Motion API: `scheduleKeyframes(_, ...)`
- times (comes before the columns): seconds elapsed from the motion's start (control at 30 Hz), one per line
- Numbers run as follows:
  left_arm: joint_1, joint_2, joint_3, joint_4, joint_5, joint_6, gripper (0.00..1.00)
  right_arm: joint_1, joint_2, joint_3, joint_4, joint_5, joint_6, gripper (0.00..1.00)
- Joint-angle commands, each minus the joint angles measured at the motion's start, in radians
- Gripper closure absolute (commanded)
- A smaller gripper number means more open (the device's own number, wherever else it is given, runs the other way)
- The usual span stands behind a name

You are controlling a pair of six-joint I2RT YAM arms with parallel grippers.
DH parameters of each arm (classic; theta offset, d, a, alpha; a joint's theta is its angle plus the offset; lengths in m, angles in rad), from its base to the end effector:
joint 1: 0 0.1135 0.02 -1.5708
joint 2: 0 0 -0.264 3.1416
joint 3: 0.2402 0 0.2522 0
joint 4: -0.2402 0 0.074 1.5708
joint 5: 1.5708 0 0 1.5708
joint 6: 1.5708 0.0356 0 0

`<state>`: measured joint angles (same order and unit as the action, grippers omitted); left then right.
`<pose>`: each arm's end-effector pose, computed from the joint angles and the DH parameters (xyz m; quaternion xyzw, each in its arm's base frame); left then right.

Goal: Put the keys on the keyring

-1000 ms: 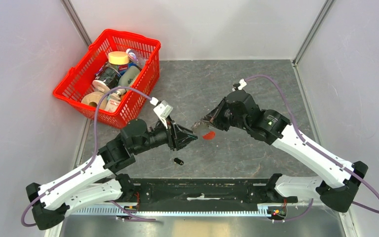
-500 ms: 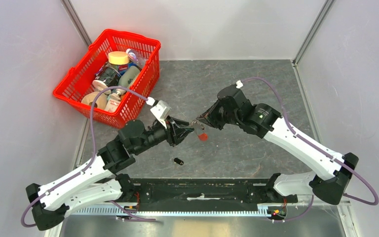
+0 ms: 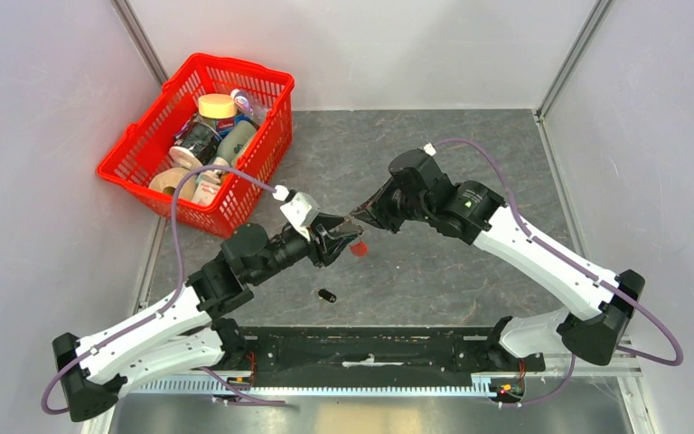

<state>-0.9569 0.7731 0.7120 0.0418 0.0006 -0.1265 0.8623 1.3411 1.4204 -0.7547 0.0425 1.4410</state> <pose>0.1087 -0.1543 0.3407 0.2882 0.6532 -0.3612 0.5999 0.1865 0.2153 0.3813 0.2660 0.8612 0.3875 0.1936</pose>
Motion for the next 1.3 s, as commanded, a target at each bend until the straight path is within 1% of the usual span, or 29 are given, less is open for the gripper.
scheduleKeyframes(0.0, 0.000, 0.005, -0.013, 0.126, -0.018, 0.093, 0.47, 0.004, 0.009, 0.059, 0.021, -0.021, 0.022, 1.00)
scheduleKeyframes(0.17, -0.003, 0.018, -0.031, 0.168, -0.017, 0.123, 0.47, 0.004, 0.015, 0.064, 0.037, -0.039, 0.023, 1.00)
scheduleKeyframes(0.23, -0.006, 0.027, -0.031, 0.170, -0.019, 0.123, 0.48, 0.004, 0.015, 0.067, 0.038, -0.040, 0.028, 1.00)
scheduleKeyframes(0.27, -0.007, 0.029, -0.031, 0.170, -0.020, 0.153, 0.48, 0.005, 0.015, 0.069, 0.038, -0.039, 0.028, 1.00)
scheduleKeyframes(0.47, -0.015, 0.011, -0.055, 0.173, -0.050, 0.193, 0.50, 0.004, 0.014, 0.076, 0.038, -0.037, 0.029, 1.00)
scheduleKeyframes(0.63, -0.018, 0.003, -0.070, 0.187, -0.070, 0.209, 0.52, 0.005, 0.021, 0.084, 0.040, -0.039, 0.030, 1.00)
scheduleKeyframes(0.73, -0.020, 0.007, -0.072, 0.196, -0.077, 0.218, 0.56, 0.004, 0.023, 0.088, 0.044, -0.040, 0.029, 1.00)
scheduleKeyframes(0.83, -0.019, 0.008, -0.077, 0.215, -0.079, 0.224, 0.57, 0.004, 0.018, 0.088, 0.045, -0.039, 0.026, 1.00)
scheduleKeyframes(0.87, -0.020, 0.009, -0.078, 0.218, -0.081, 0.226, 0.58, 0.004, 0.014, 0.086, 0.046, -0.064, 0.024, 1.00)
scheduleKeyframes(1.03, -0.020, 0.009, -0.080, 0.223, -0.079, 0.231, 0.63, 0.004, 0.009, 0.084, 0.054, -0.082, 0.025, 1.00)
scheduleKeyframes(1.27, -0.020, -0.054, -0.108, 0.212, -0.095, 0.223, 0.63, 0.004, -0.001, 0.084, 0.054, -0.077, 0.020, 1.00)
